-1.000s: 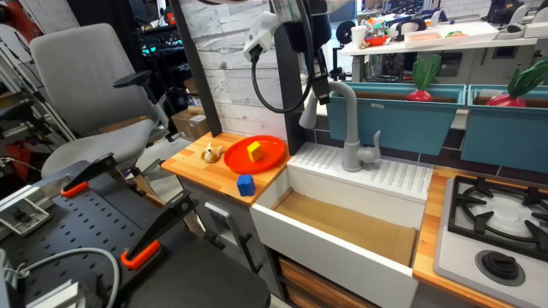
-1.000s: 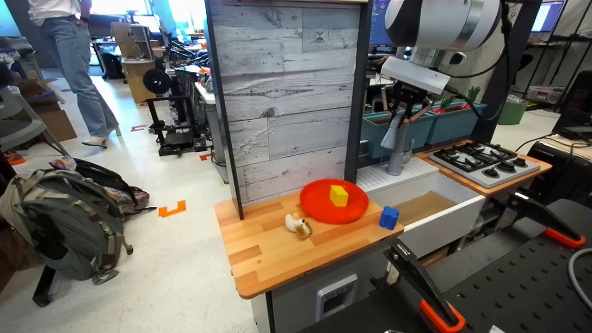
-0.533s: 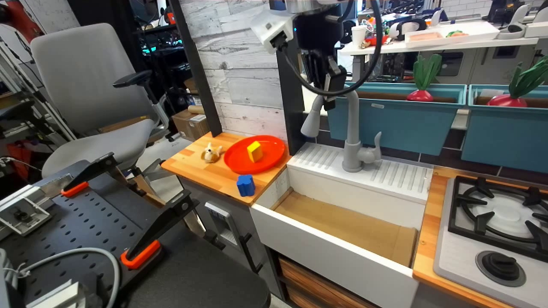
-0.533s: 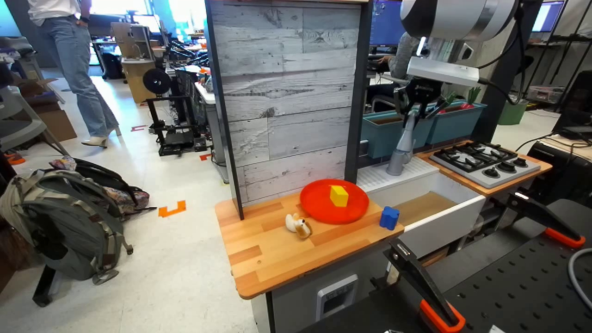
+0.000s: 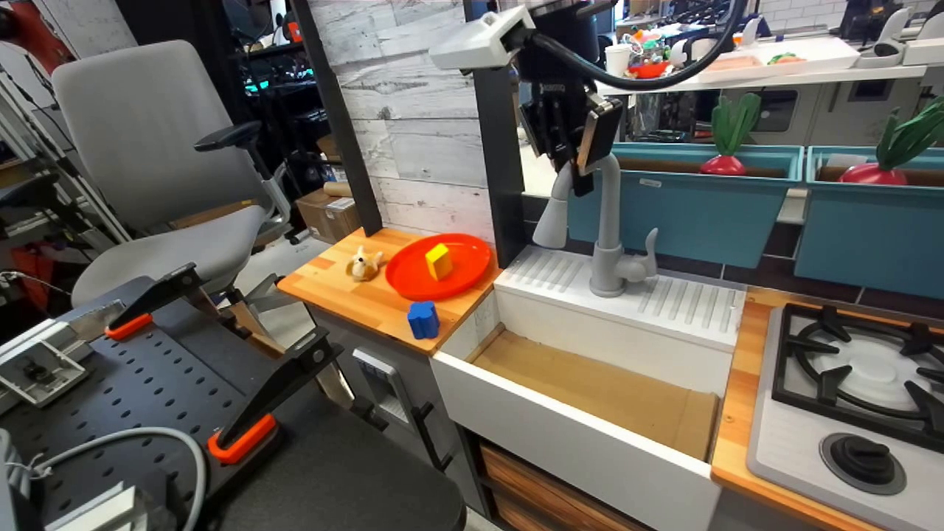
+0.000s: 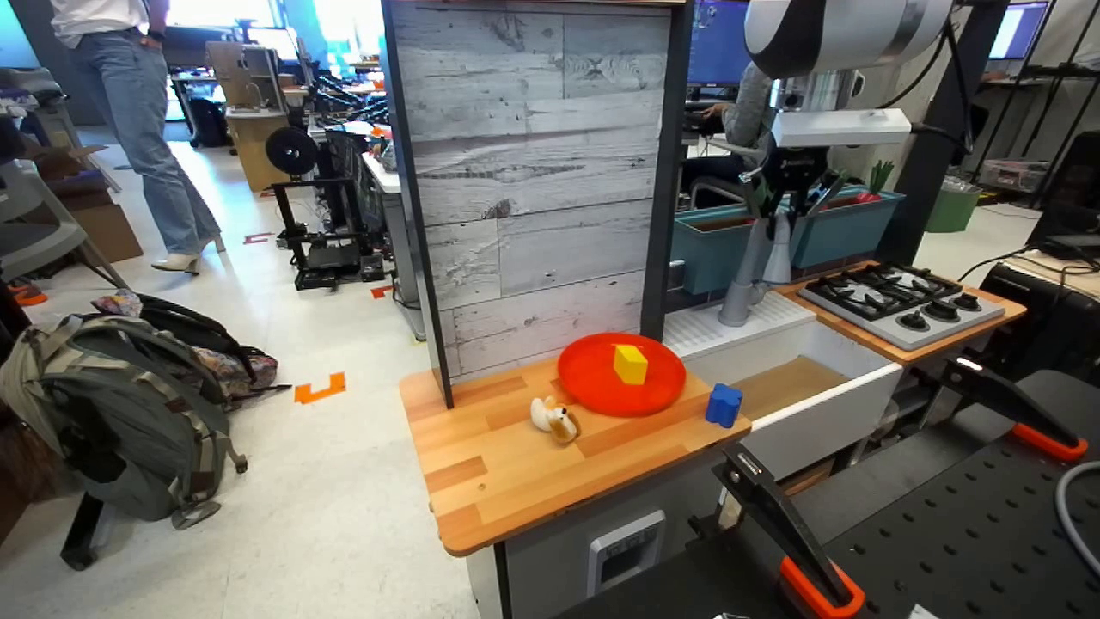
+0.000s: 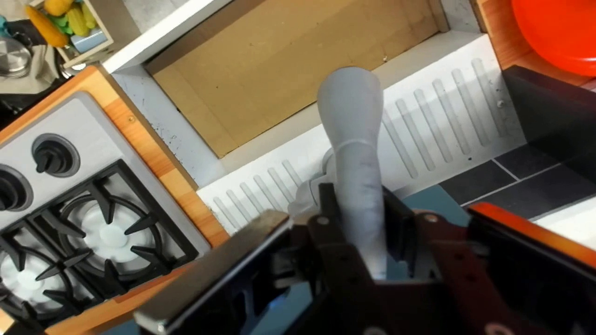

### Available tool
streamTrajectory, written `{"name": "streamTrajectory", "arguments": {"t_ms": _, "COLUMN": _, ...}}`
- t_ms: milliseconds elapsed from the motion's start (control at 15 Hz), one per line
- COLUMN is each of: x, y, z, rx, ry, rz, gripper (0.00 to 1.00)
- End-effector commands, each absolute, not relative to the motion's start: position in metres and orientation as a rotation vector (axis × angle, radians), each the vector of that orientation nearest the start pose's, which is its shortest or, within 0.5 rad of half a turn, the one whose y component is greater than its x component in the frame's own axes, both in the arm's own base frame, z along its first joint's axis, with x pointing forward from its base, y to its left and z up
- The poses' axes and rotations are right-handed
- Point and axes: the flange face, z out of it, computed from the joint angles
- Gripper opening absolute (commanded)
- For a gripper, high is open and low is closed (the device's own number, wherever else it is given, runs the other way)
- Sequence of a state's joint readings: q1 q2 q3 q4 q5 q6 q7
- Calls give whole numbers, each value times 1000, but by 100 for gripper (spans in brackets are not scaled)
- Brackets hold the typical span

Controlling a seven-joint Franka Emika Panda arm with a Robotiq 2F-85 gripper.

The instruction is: Move the tap nozzle to the right

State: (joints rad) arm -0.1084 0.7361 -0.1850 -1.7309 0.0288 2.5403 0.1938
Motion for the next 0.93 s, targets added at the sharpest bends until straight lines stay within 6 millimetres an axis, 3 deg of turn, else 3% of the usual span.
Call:
{"name": "streamTrajectory", "arguments": {"t_ms": 0, "x": 632, "y": -218, "z": 194, "rx": -3321, "ry": 656, "rz": -25, "gripper": 6}}
{"name": "streamTrajectory", "arguments": {"t_ms": 133, "x": 632, "y": -213, "z": 192, "rx": -3348, "ry": 624, "rz": -32, "gripper": 6}}
{"name": "streamTrajectory", "arguments": {"t_ms": 200, "x": 632, "y": -212, "z": 192, "rx": -3355, "ry": 619, "rz": -35, "gripper": 48}}
{"name": "streamTrajectory", "arguments": {"t_ms": 333, "x": 633, "y": -211, "z": 194, "rx": -3368, "ry": 588, "rz": -43, "gripper": 56}}
{"name": "streamTrajectory", "arguments": {"t_ms": 667, "x": 630, "y": -211, "z": 191, "rx": -3398, "ry": 545, "rz": -47, "gripper": 94}}
{"name": "streamTrajectory", "arguments": {"t_ms": 867, "x": 631, "y": -205, "z": 188, "rx": -3388, "ry": 537, "rz": -82, "gripper": 100}}
